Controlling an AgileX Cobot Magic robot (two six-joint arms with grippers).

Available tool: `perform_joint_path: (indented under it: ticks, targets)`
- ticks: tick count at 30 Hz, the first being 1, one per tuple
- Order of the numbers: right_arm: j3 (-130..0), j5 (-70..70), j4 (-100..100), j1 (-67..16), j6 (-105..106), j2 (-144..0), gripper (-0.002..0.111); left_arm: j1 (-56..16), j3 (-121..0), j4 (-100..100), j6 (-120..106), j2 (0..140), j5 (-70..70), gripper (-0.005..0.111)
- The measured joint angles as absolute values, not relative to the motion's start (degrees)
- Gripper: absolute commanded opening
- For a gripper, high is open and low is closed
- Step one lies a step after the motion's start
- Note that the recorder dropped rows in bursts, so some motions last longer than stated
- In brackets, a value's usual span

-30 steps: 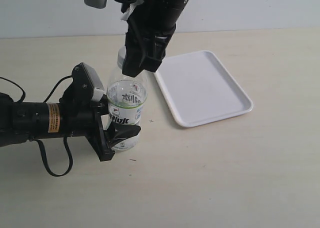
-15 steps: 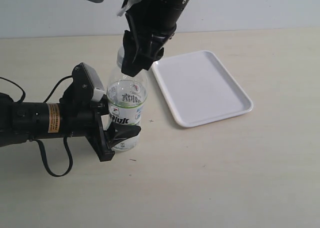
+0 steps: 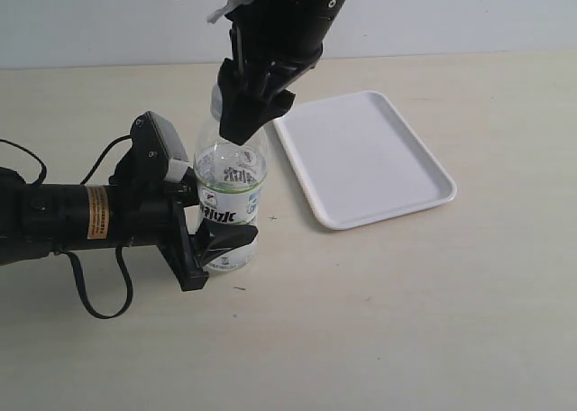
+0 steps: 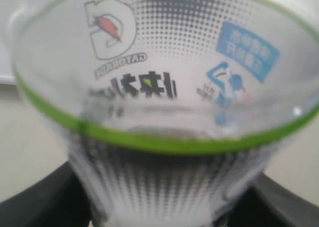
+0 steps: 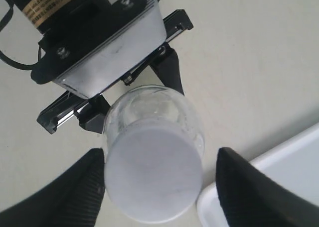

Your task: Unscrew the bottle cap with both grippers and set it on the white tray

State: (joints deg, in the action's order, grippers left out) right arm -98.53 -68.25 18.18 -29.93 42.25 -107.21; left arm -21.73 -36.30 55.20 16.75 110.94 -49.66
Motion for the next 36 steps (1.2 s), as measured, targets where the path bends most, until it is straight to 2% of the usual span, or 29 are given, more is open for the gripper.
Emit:
perform_joint_path:
  ticks: [16,36]
  targets:
    - [-99.3,-66.8,18.0,-29.9,16.8,-104.2,0.067,-21.7,-36.3,55.5,17.3,110.9,-49.7,0.0]
    - [-101.3,-66.6,16.5,-29.9,14.7,-106.8,0.069,-21.7,-36.3,55.6,17.9,111.7,-49.5,0.0]
